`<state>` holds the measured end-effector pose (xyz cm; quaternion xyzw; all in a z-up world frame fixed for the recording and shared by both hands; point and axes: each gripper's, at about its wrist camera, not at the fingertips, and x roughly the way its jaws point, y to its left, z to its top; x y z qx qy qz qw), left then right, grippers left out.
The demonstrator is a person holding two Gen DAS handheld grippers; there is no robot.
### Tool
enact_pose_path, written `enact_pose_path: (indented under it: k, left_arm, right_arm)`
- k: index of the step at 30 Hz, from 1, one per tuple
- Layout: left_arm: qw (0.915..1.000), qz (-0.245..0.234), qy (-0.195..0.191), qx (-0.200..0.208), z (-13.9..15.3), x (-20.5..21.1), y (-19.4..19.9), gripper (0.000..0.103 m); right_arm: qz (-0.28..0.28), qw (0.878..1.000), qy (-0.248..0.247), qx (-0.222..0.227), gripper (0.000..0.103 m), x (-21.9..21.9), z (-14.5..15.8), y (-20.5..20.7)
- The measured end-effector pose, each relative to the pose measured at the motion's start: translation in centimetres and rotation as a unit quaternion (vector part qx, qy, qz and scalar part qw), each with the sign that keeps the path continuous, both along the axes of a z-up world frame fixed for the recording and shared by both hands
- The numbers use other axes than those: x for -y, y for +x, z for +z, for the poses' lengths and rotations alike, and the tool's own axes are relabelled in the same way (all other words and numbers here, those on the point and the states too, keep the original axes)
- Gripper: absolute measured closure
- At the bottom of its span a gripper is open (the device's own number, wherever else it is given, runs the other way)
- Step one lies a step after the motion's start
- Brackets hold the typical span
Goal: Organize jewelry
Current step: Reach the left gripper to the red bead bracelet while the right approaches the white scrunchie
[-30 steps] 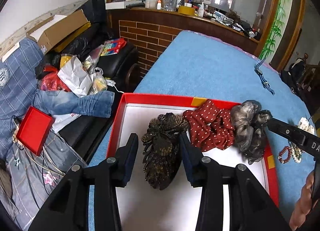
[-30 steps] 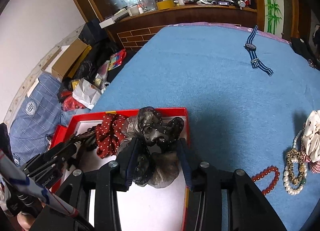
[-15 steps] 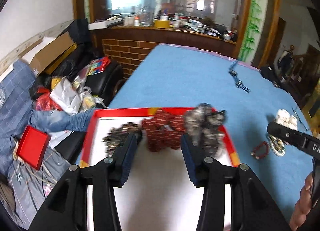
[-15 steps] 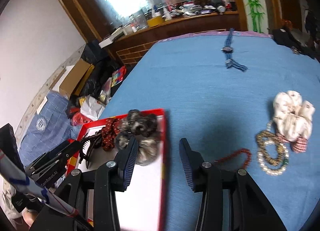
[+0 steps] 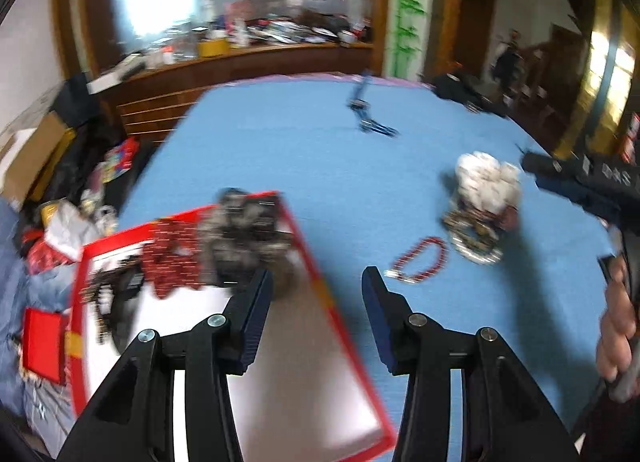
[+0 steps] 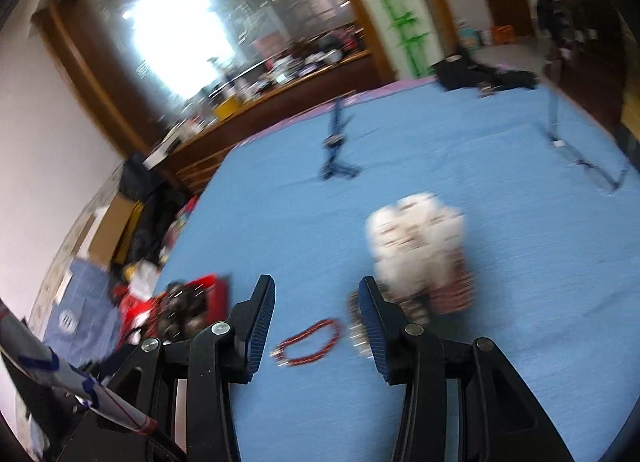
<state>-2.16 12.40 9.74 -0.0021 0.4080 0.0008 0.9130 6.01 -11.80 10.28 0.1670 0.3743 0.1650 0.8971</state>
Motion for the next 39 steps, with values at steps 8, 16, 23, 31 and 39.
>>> enact_pose_path:
  k: [8, 16, 23, 31, 39]
  left_arm:
    - [0.9912, -0.097, -0.022, -0.087, -2.3, 5.8, 4.6, 0.058]
    - [0.9773, -0.142, 0.031, -0.154, -5.2, 10.0, 8.4, 0.068]
    - [0.9715, -0.140, 0.071, -0.178, -7.3, 11.6, 10.1, 0.069]
    - [0.9788, -0.132, 0.041, -0.151, -7.8, 11.7, 9.6, 0.096]
    - [0.9941, -0.069, -0.035, -0.076, -7.0, 10.3, 7.5, 0.096]
  right_arm:
    - [-0.084, 0.996, 0.016, 0.000, 0.053, 6.7, -1.9, 1.6]
    - [-0.111, 0.990, 0.071, -0.038, 0.053, 10.7, -4.4, 2.8]
    - [-0.101, 0.991, 0.083, -0.031, 0.053, 10.5, -4.0, 2.5]
    - [-0.090, 0.992, 0.082, -0.025, 0.052, 10.1, -3.9, 2.5]
    - [-0.053, 0.997, 0.061, -0.012, 0.047, 7.7, -4.0, 2.9]
